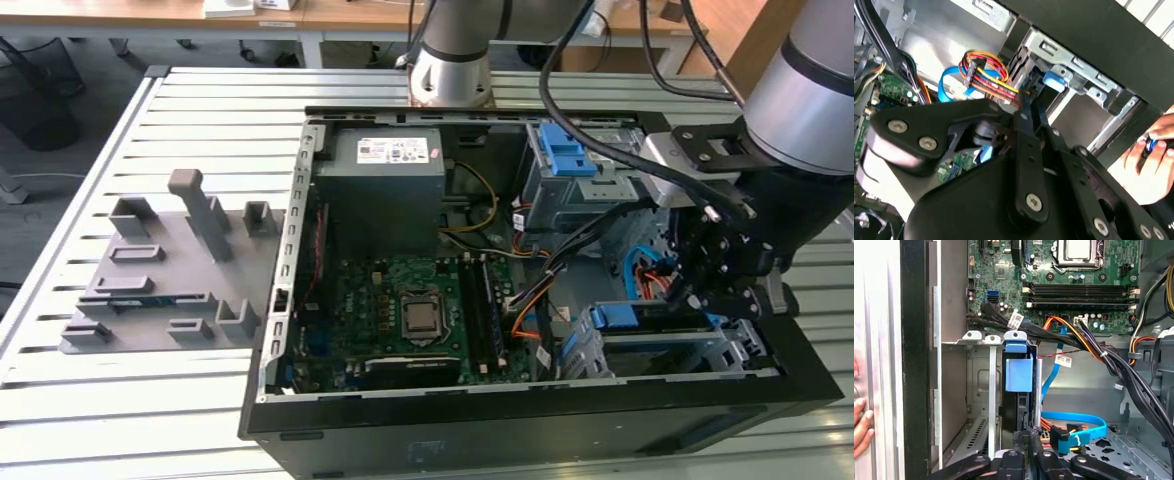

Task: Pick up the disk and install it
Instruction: 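Insert the first disk wire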

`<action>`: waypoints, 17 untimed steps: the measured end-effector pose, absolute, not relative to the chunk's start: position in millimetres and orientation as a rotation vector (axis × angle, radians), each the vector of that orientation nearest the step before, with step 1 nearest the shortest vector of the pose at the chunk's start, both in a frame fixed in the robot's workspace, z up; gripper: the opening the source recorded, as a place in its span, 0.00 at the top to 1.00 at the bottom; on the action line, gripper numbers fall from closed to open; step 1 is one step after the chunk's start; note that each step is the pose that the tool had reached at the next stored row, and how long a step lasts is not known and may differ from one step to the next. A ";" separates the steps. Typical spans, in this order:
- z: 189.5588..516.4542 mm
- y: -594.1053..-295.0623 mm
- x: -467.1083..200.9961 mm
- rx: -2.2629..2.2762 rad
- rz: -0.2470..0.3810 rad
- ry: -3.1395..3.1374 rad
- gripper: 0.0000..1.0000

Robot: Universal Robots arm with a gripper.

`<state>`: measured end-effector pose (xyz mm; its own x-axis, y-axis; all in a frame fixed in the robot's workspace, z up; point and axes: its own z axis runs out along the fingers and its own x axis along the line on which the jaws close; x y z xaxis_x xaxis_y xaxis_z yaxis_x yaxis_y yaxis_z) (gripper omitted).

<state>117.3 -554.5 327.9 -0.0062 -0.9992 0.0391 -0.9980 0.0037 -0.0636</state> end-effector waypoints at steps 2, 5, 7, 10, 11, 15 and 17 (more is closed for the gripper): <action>329.1 -554.5 117.3 -2.203 -0.114 2.214 0.82; 334.3 -554.5 117.3 -2.203 -0.114 2.214 0.76; 338.8 -554.5 117.3 -2.203 -0.115 2.214 0.76; 342.4 -554.5 117.3 -2.203 -0.114 2.214 0.76; 342.4 -554.5 117.3 -2.203 -0.114 2.214 0.78; 342.5 -554.5 117.3 -2.203 -0.114 2.214 0.89; 342.5 -554.5 117.3 -2.203 -0.114 2.214 0.89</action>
<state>117.3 -554.5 342.5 -0.0062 -0.9992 0.0399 -0.9980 0.0037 -0.0631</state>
